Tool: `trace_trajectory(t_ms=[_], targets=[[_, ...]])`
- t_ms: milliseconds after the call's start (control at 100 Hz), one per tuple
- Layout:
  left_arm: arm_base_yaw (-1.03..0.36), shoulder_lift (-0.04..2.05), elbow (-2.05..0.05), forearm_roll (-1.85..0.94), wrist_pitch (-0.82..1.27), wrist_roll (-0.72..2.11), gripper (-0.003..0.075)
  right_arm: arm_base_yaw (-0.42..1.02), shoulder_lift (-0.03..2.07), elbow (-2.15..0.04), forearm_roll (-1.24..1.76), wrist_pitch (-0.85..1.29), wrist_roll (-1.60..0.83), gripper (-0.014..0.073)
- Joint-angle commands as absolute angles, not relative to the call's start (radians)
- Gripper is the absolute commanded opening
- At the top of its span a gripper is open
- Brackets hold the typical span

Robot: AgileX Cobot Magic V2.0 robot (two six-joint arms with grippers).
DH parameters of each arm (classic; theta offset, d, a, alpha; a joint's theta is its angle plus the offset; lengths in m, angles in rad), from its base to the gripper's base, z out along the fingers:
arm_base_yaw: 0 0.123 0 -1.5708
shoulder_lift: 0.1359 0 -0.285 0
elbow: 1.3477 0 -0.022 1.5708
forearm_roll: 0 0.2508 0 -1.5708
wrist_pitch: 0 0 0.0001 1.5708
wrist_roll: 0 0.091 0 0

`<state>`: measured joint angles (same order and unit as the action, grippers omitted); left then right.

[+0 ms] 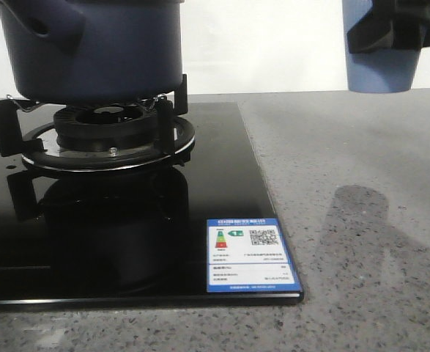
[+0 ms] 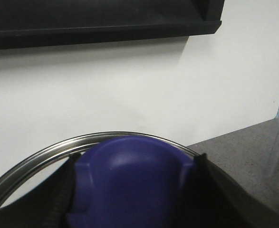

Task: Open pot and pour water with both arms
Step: 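Bring the cup back and lower it onto the counter, then open the right gripper and pull it away from the cup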

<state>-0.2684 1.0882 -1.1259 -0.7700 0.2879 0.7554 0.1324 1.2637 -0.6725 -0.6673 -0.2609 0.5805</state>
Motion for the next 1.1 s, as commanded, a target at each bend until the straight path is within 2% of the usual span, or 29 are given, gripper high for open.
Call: trace_trajectory(t_ms=[0, 330, 770, 870, 1010, 1090], targets=[[-0.275, 1.061, -1.166, -0.8, 0.214, 0.757, 0.0359, 0.097, 1.285, -0.693, -0.669, -0.42, 0.585, 0.0372], [-0.275, 1.061, -1.166, -0.8, 0.214, 0.757, 0.0359, 0.062, 1.44, -0.693, -0.669, -0.584, 0.543, 0.0372], [-0.275, 1.061, -1.166, -0.8, 0.21, 0.757, 0.0359, 0.062, 1.473, -0.693, -0.669, -0.562, 0.528, 0.0377], [-0.275, 1.061, -1.166, -0.8, 0.209, 0.757, 0.0359, 0.062, 1.473, -0.693, -0.678, -0.562, 0.528, 0.0435], [-0.275, 1.061, -1.166, -0.8, 0.209, 0.757, 0.0359, 0.062, 1.473, -0.693, -0.678, -0.562, 0.54, 0.0592], [-0.275, 1.061, -1.166, -0.8, 0.209, 0.757, 0.0359, 0.062, 1.469, -0.693, -0.678, -0.562, 0.553, 0.0617]])
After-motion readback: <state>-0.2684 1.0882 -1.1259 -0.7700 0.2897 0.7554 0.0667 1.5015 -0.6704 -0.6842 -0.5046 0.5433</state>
